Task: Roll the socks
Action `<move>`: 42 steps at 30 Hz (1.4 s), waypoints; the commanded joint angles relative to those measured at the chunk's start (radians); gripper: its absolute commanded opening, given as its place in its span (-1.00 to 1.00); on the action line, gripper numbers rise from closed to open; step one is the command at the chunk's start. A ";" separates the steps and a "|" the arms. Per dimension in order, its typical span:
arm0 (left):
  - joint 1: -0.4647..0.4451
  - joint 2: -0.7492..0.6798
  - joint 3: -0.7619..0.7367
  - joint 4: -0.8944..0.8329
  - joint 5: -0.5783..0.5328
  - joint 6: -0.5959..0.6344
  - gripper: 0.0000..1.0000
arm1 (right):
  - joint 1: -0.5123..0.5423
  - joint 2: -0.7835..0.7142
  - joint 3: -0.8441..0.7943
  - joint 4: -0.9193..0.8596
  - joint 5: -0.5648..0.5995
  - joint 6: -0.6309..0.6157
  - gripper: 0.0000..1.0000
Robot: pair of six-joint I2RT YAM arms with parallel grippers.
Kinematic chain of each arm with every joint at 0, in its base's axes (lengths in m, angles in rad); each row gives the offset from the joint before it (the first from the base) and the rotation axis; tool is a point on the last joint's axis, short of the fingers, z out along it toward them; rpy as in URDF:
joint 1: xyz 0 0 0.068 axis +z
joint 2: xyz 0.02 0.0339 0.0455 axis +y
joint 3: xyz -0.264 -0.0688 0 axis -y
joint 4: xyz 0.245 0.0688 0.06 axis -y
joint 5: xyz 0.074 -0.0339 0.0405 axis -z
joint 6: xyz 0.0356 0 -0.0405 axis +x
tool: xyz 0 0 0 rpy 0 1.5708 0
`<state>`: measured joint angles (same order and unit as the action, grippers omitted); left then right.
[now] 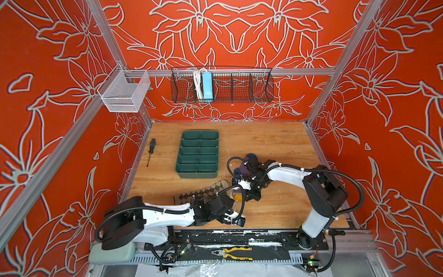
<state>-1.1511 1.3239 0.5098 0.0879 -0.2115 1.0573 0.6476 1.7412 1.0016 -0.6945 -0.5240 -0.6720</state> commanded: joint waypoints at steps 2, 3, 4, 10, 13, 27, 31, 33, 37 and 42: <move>0.000 0.098 0.045 0.158 -0.072 0.011 0.08 | 0.001 0.052 -0.023 -0.054 0.002 -0.023 -1.00; 0.002 0.119 0.052 0.160 -0.074 0.010 0.06 | 0.001 0.052 -0.023 -0.055 0.000 -0.023 -1.00; 0.001 0.144 0.059 0.170 -0.083 0.008 0.03 | -0.001 0.051 -0.023 -0.054 -0.001 -0.023 -1.00; 0.014 0.279 0.087 0.219 -0.110 -0.014 -0.21 | -0.005 0.051 -0.020 -0.058 -0.008 -0.023 -1.00; 0.020 0.332 0.100 0.235 -0.115 -0.031 -0.27 | -0.007 0.045 -0.021 -0.059 -0.016 -0.023 -1.00; 0.066 0.342 0.166 0.022 -0.080 -0.145 -1.00 | -0.053 -0.059 -0.055 -0.058 -0.014 0.004 -0.99; 0.090 0.329 0.247 -0.168 -0.007 -0.201 -1.00 | -0.089 -0.135 -0.089 -0.026 0.004 0.043 -0.51; 0.101 0.322 0.279 -0.237 0.050 -0.222 -1.00 | -0.106 -0.183 -0.104 -0.010 0.016 0.064 -0.40; 0.135 0.323 0.349 -0.374 0.207 -0.248 -1.00 | -0.170 -0.334 -0.153 0.067 0.102 0.141 -0.32; 0.187 0.383 0.461 -0.526 0.374 -0.287 -1.00 | -0.273 -0.603 -0.246 0.212 0.221 0.254 -0.23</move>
<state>-0.9867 1.6707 0.9226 -0.2672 0.0029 0.8131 0.4103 1.2457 0.7959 -0.5797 -0.3965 -0.5079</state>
